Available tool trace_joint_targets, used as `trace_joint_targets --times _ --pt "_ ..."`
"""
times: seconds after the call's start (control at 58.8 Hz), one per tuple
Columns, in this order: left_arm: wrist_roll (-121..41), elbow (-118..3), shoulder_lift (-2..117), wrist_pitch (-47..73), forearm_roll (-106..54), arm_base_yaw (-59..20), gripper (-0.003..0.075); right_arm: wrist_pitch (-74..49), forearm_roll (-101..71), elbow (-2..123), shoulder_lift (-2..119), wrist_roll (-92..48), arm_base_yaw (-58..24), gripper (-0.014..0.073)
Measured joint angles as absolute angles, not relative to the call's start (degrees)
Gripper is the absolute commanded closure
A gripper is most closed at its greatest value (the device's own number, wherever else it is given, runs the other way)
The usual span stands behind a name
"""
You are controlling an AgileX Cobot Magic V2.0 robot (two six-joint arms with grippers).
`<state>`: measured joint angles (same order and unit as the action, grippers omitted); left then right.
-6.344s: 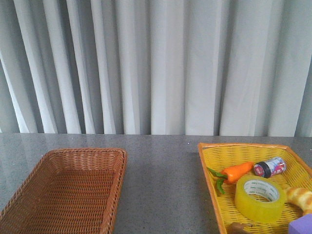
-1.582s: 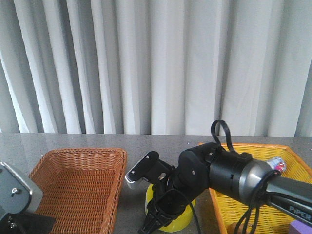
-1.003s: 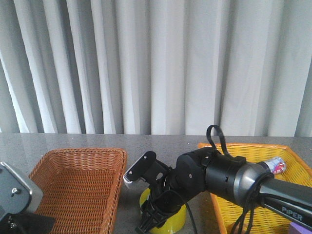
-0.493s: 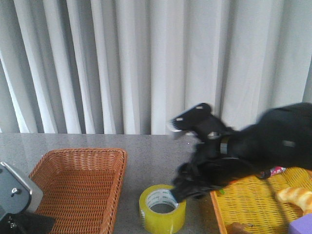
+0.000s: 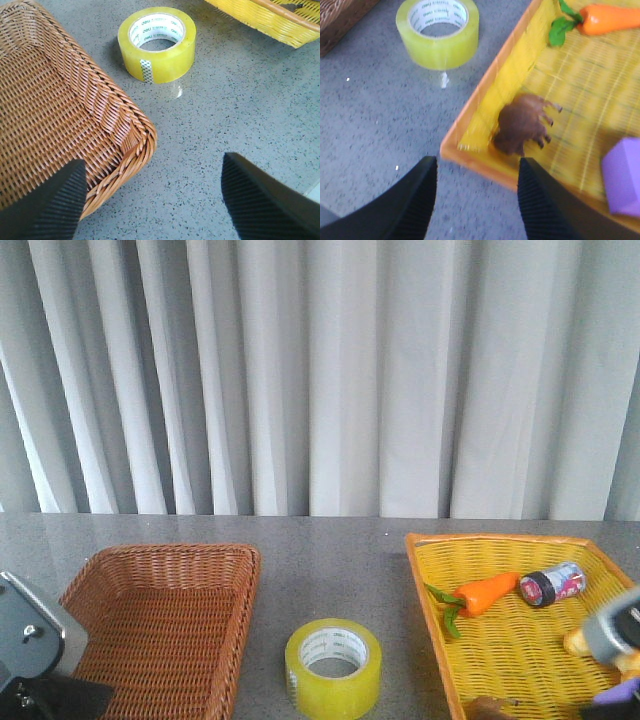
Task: Transfer tape with both arms
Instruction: 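Set the tape roll on the table and withdraw the right gripper, then reach the left gripper to the tape roll and grip its rim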
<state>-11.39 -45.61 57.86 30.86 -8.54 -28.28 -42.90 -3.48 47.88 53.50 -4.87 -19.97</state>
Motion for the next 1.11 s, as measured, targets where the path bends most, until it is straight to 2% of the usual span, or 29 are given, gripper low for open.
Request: trace_joint_targets --times 0.221,0.561,0.85,1.105 --pt "-11.39 -45.61 57.86 30.1 -8.54 -28.28 0.0178 -40.38 -3.48 39.16 43.85 -3.54 -19.97 0.0232" --pt "-16.27 -47.36 59.45 25.12 -8.54 -28.28 0.0189 -40.68 -3.48 38.16 38.68 -3.54 -19.97 0.0232" --pt "-21.8 -61.57 73.45 31.95 -9.95 -28.34 0.0217 -40.7 -3.48 38.16 38.68 -3.54 -19.97 0.0232" --pt "-27.08 -73.88 88.6 34.81 -11.05 -32.2 0.0217 -40.75 -3.48 38.16 38.68 -3.54 -19.95 0.0232"
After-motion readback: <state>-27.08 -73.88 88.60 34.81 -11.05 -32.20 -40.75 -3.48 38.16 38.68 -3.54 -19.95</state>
